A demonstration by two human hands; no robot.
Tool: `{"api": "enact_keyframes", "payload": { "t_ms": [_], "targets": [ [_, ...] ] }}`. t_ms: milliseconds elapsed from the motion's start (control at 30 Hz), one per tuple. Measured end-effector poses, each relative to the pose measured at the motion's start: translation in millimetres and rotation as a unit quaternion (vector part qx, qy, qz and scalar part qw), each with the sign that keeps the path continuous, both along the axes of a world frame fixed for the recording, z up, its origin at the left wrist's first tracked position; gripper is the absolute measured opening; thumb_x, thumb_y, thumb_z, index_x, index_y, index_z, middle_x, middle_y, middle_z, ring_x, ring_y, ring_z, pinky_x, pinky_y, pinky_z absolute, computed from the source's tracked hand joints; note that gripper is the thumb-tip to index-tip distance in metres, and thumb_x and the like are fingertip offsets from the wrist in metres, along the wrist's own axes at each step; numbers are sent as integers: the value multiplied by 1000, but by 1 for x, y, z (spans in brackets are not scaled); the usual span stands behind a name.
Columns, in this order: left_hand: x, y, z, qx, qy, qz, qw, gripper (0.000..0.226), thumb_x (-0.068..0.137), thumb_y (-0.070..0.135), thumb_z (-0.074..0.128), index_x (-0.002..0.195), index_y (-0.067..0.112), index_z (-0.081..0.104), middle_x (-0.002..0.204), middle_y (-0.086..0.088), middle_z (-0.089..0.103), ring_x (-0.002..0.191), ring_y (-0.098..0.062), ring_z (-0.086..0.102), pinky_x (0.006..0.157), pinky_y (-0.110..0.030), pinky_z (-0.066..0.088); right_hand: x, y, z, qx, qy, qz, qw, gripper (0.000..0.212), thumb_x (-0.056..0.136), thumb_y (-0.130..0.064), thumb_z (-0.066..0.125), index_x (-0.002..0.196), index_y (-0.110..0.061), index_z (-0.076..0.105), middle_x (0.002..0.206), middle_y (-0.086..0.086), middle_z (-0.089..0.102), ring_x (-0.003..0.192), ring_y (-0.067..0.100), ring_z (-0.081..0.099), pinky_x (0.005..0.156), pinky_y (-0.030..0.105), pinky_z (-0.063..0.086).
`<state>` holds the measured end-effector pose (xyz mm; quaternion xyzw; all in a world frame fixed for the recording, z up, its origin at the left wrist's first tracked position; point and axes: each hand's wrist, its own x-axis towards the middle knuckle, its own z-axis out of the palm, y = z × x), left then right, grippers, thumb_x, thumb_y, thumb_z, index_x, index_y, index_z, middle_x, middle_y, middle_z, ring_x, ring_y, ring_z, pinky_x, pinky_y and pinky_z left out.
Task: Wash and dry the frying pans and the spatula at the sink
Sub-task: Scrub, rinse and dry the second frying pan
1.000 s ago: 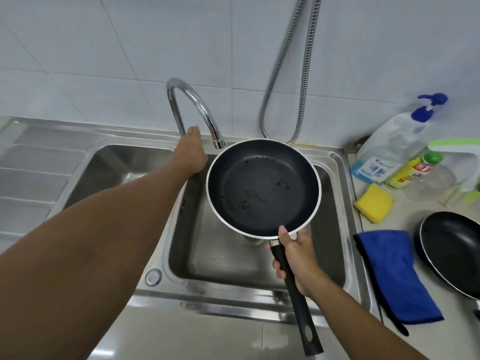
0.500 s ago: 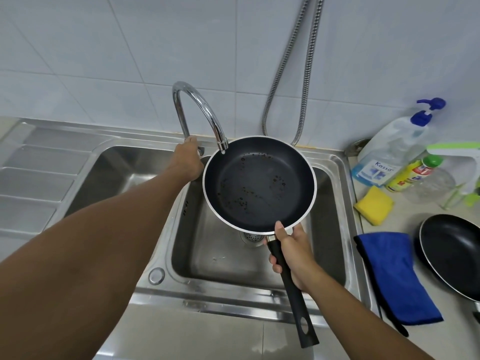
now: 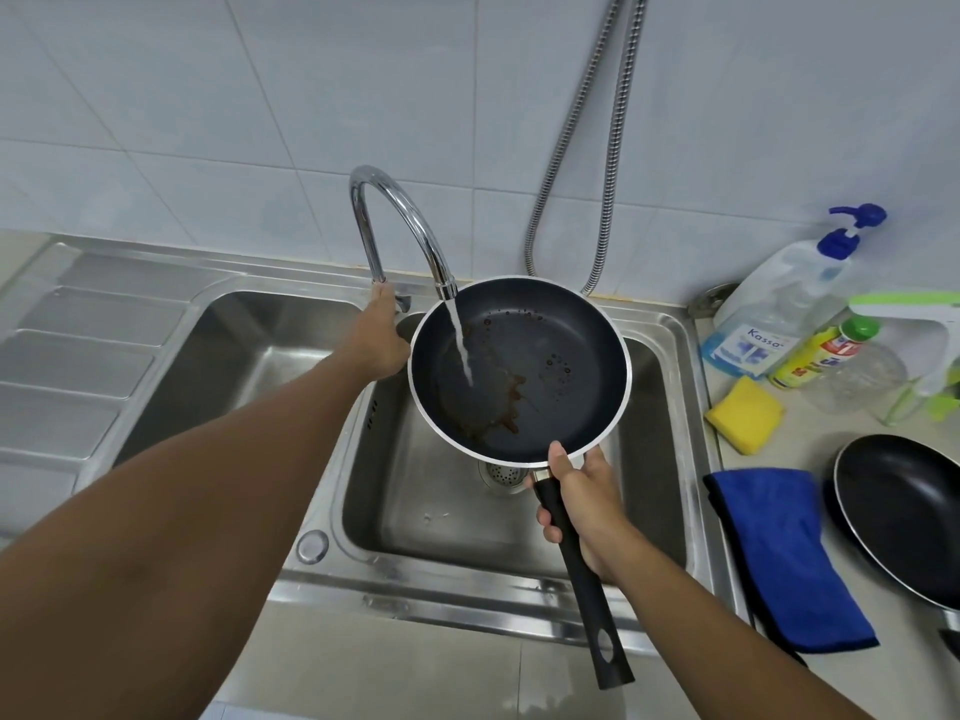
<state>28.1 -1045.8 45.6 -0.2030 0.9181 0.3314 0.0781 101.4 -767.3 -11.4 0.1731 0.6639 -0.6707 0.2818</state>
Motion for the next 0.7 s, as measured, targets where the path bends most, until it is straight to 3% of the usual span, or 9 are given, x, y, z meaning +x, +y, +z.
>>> {"api": "enact_keyframes", "payload": {
  "t_ms": [100,233,333,400,467,533,633,700],
  "targets": [
    [13,11,-16,74,13,89,993,61,91,6,55,149,5,37,147,-18,49,133,-38,51,101,-42,44,0,-1,-2,1,0,3,1000,13,106,-34,49,117,-26,48,92,20,70,50,24,51,42,27,39],
    [49,47,-35,165,-15,239,957,56,101,33,52,148,5,43,142,-18,56,130,-40,55,110,-49,44,0,-6,-5,-6,-6,1,1000,13,107,-35,48,117,-28,47,93,20,70,50,24,51,42,27,39],
    [77,75,-55,264,-49,269,925,52,102,44,46,142,11,47,135,-15,62,112,-37,68,99,-53,55,2,-12,-5,-10,-7,-4,1000,13,107,-35,47,118,-27,46,92,18,69,49,24,50,42,27,39],
    [87,92,-57,365,-33,283,886,29,107,34,45,123,13,56,120,-16,69,95,-36,74,85,-55,62,3,-16,-5,-4,-5,-5,1000,14,107,-35,47,117,-26,45,93,19,69,49,24,50,42,27,39],
    [91,107,-55,441,-17,288,850,19,108,20,42,103,20,61,109,-16,74,94,-38,75,84,-57,62,5,-19,-3,3,-5,-6,1000,13,107,-34,46,115,-24,44,89,16,68,48,23,50,42,28,39],
    [91,113,-53,482,10,289,827,26,105,7,41,105,20,64,109,-16,76,100,-37,75,87,-56,62,8,-22,-1,5,-2,-4,1000,14,108,-34,45,115,-23,42,86,14,68,48,23,51,43,29,40],
    [87,109,-52,481,33,289,827,35,103,-2,35,119,10,63,117,-16,73,108,-32,72,92,-51,61,7,-22,-4,34,13,22,999,19,106,-41,43,116,-25,39,96,12,73,55,25,60,47,33,49],
    [86,107,-52,475,36,291,829,35,103,-4,34,121,11,60,118,-15,72,109,-31,71,90,-49,61,2,-16,-13,92,29,65,993,45,97,-63,42,126,-29,39,111,6,73,80,25,70,68,39,59]
  ]
}}
